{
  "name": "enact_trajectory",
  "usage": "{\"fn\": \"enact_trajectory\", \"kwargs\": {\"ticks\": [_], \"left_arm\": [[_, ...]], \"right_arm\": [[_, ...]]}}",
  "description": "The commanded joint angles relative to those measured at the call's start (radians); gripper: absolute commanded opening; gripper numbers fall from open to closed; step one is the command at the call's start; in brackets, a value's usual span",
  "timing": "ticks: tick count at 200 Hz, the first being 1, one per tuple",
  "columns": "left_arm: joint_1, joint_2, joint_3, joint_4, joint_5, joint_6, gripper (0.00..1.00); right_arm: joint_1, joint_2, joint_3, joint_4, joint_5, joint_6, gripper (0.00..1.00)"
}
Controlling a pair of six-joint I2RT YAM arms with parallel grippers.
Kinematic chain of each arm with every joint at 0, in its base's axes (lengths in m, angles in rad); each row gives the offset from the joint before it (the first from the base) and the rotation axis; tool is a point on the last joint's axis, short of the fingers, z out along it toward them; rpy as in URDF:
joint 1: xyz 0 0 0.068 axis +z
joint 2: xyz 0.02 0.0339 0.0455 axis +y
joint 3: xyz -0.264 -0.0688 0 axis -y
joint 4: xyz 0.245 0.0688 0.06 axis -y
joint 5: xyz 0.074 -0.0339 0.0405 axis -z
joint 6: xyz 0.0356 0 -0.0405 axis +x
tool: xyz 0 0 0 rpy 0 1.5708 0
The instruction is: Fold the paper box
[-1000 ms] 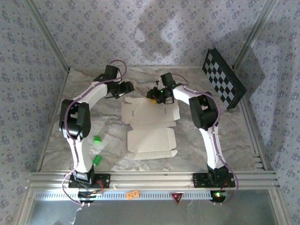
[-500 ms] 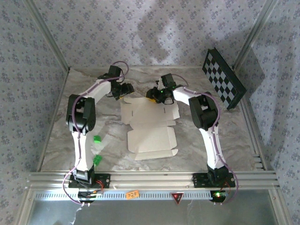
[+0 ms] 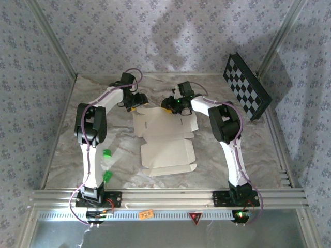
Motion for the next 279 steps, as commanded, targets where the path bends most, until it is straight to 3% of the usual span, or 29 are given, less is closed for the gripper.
{"fn": "enact_trajectory", "kwargs": {"ticks": [1,102,184,279], "left_arm": [[0.002,-0.005,0.033,-0.037,-0.014,0.011,0.72],[0.0,0.056,0.081,-0.053,0.068,0.002,0.71],[-0.039,0.0,0.091,-0.026,0.099,-0.009,0.58],[-0.081,0.097,0.069,0.085,0.162,-0.082,0.53]], "right_arm": [[0.004,0.017,-0.043,-0.071,0.025,0.002,0.38],[-0.001,0.009,-0.06,-0.059,0.024,0.005,0.38],[-0.003,-0.002,-0.075,-0.048,0.026,0.009,0.38],[-0.004,-0.009,-0.096,-0.032,0.026,0.017,0.38]]}}
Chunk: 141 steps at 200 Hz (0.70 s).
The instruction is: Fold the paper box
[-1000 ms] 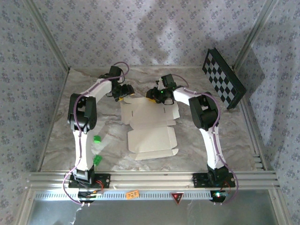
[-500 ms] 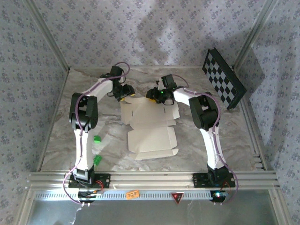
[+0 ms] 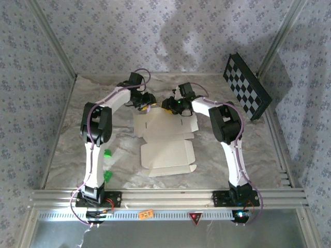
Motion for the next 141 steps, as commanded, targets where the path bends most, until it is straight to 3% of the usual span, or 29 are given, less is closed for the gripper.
{"fn": "enact_trajectory", "kwargs": {"ticks": [1,92,141], "left_arm": [[-0.009,0.037,0.004,0.045,0.04,-0.036,0.53],[-0.033,0.101,-0.018,0.049,-0.017,-0.031,0.53],[-0.039,-0.072,-0.008,0.015,-0.083,0.068,0.54]], "right_arm": [[-0.002,0.014,-0.044,-0.086,0.025,0.014,0.38],[-0.009,0.012,-0.074,-0.061,0.024,0.024,0.38],[-0.011,-0.047,-0.066,-0.093,0.024,0.005,0.38]]}}
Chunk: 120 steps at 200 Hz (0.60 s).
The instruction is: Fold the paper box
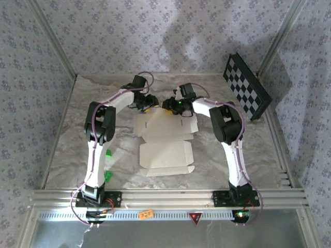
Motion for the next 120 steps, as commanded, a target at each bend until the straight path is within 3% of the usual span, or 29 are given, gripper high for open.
{"fn": "enact_trajectory", "kwargs": {"ticks": [1,52,85,120], "left_arm": [[-0.013,-0.121,-0.005,-0.05,-0.058,0.081,0.54],[0.006,-0.396,-0.169,-0.035,-0.126,0.199,0.59],[0.052,-0.523,-0.4,0.06,-0.087,0.225,0.62],[0.105,-0.545,-0.53,0.108,-0.011,0.253,0.63]], "right_arm": [[-0.006,-0.032,-0.031,-0.123,0.026,-0.011,0.38],[-0.009,-0.152,0.002,-0.228,0.032,-0.069,0.39],[-0.008,-0.234,-0.016,-0.296,0.044,-0.102,0.39],[-0.008,-0.333,-0.081,-0.328,0.06,-0.147,0.4]]}}
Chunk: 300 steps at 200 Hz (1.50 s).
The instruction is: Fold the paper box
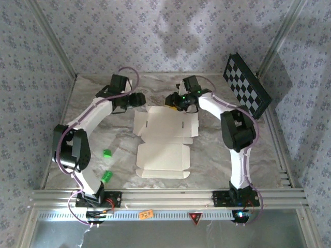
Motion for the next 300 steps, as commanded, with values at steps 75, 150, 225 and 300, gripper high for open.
{"fn": "enact_trajectory", "kwargs": {"ticks": [75,150,225,300], "left_arm": [[0.069,0.163,-0.037,0.035,0.18,0.128,0.58],[0.104,0.222,-0.07,0.122,0.306,0.185,0.35],[0.104,0.274,-0.067,0.142,0.322,0.216,0.29],[0.104,0.255,-0.056,0.15,0.384,0.271,0.12]], "right_arm": [[-0.007,-0.214,-0.212,-0.062,0.044,-0.052,0.41],[-0.034,-0.243,-0.234,-0.071,0.043,-0.06,0.41],[-0.085,-0.328,-0.26,-0.109,0.051,-0.086,0.41],[-0.123,-0.423,-0.292,-0.129,0.07,-0.128,0.41]]}}
